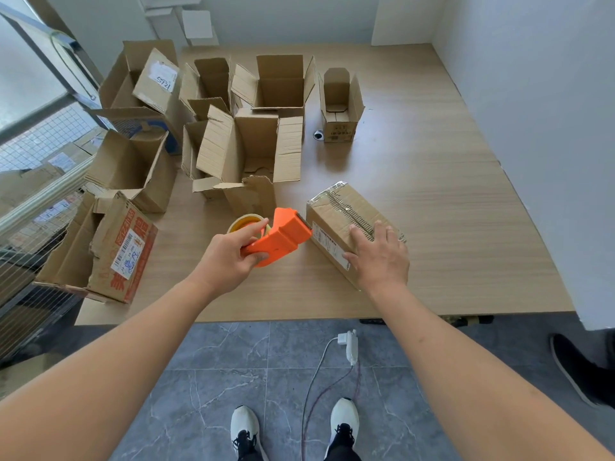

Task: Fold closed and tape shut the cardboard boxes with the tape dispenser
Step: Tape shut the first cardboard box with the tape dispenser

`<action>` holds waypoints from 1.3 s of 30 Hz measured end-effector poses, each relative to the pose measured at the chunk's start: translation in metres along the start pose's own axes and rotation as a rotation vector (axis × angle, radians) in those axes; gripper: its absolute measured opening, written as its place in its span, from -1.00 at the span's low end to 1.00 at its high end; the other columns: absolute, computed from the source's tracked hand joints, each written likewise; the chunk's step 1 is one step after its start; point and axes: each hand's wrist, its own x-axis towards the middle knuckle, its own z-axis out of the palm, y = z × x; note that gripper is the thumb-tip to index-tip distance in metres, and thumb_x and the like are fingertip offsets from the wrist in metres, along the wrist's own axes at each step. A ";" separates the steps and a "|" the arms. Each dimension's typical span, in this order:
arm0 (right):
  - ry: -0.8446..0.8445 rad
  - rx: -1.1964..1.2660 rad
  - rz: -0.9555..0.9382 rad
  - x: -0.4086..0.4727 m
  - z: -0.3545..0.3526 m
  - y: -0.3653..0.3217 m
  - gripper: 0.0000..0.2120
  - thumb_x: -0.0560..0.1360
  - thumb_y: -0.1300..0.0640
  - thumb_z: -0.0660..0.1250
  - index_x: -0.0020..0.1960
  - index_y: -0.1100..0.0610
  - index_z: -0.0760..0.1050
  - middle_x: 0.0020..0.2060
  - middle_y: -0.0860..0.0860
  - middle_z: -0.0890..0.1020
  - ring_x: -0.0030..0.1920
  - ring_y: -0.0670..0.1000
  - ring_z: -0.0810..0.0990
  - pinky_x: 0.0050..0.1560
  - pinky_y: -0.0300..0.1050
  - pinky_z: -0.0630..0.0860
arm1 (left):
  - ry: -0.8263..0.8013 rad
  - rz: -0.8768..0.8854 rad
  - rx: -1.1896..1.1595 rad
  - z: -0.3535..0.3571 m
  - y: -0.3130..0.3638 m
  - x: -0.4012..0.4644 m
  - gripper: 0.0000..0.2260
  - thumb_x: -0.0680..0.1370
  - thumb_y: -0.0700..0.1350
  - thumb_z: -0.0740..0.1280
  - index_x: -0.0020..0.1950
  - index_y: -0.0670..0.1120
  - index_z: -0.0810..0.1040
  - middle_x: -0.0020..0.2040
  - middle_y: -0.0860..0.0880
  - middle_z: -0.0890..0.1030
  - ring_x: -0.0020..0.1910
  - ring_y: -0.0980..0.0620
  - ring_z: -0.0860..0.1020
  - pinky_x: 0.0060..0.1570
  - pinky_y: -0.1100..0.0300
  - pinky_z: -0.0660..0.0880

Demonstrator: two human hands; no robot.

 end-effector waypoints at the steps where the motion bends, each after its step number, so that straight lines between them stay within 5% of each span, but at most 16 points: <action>1: 0.008 0.000 0.000 0.000 0.002 0.000 -0.52 0.58 -0.25 0.30 0.43 -0.16 0.28 0.49 0.18 0.32 0.48 0.26 0.30 0.36 0.17 0.39 | 0.000 0.000 0.038 0.003 -0.003 0.001 -0.38 0.49 -0.25 0.53 0.52 -0.03 0.45 0.14 -0.07 0.70 0.14 -0.03 0.66 0.29 0.06 0.52; 5: 0.048 0.002 0.010 -0.002 0.012 -0.006 -0.49 0.60 -0.23 0.26 0.49 -0.18 0.25 0.53 0.18 0.28 0.51 0.25 0.27 0.42 0.18 0.30 | -0.048 -0.036 0.130 0.020 -0.017 0.006 -0.37 0.48 -0.26 0.52 0.53 -0.06 0.44 0.18 -0.12 0.69 0.21 -0.10 0.63 0.29 0.17 0.44; 12: 0.072 -0.034 0.024 -0.001 0.023 -0.027 -0.44 0.64 -0.18 0.18 0.60 -0.15 0.14 0.54 0.24 0.24 0.51 0.28 0.24 0.41 0.24 0.26 | -0.177 -0.141 0.275 0.054 -0.051 0.004 -0.36 0.52 -0.22 0.47 0.58 -0.04 0.36 0.16 -0.09 0.67 0.20 -0.19 0.57 0.23 -0.06 0.48; 23: 0.121 -0.020 -0.037 -0.010 0.031 -0.043 -0.04 0.40 -0.52 0.04 0.62 0.03 0.15 0.39 0.24 0.34 0.25 0.22 0.34 0.21 0.16 0.27 | -0.220 -0.194 0.461 0.064 -0.072 0.008 -0.35 0.55 -0.13 0.45 0.61 -0.05 0.29 0.17 -0.20 0.61 0.14 -0.25 0.55 0.14 -0.03 0.50; 27: 0.178 0.137 -0.100 -0.019 0.031 -0.026 -0.22 0.44 -0.34 0.17 0.54 0.05 0.33 0.40 0.20 0.39 0.28 0.21 0.39 0.23 0.18 0.38 | -0.253 -0.211 0.511 0.065 -0.069 0.008 -0.34 0.54 -0.10 0.46 0.60 -0.02 0.30 0.11 -0.21 0.61 0.11 -0.27 0.56 0.13 -0.04 0.52; 34: 0.190 0.120 -0.197 -0.025 0.035 0.000 -0.38 0.53 -0.13 0.41 0.54 -0.02 0.37 0.47 0.16 0.37 0.31 0.20 0.36 0.21 0.18 0.45 | -0.337 -0.259 0.612 0.059 -0.050 0.012 -0.30 0.52 -0.13 0.43 0.62 0.00 0.23 0.31 -0.14 0.56 0.29 -0.23 0.51 0.21 -0.01 0.49; 39: 0.184 0.171 -0.171 -0.021 0.028 -0.006 -0.40 0.48 -0.06 0.51 0.48 0.02 0.47 0.39 0.18 0.46 0.23 0.25 0.43 0.21 0.19 0.47 | -0.118 -0.014 0.482 0.053 -0.016 0.020 -0.44 0.57 -0.07 0.41 0.55 -0.12 0.38 0.42 -0.15 0.48 0.34 -0.22 0.49 0.32 -0.08 0.45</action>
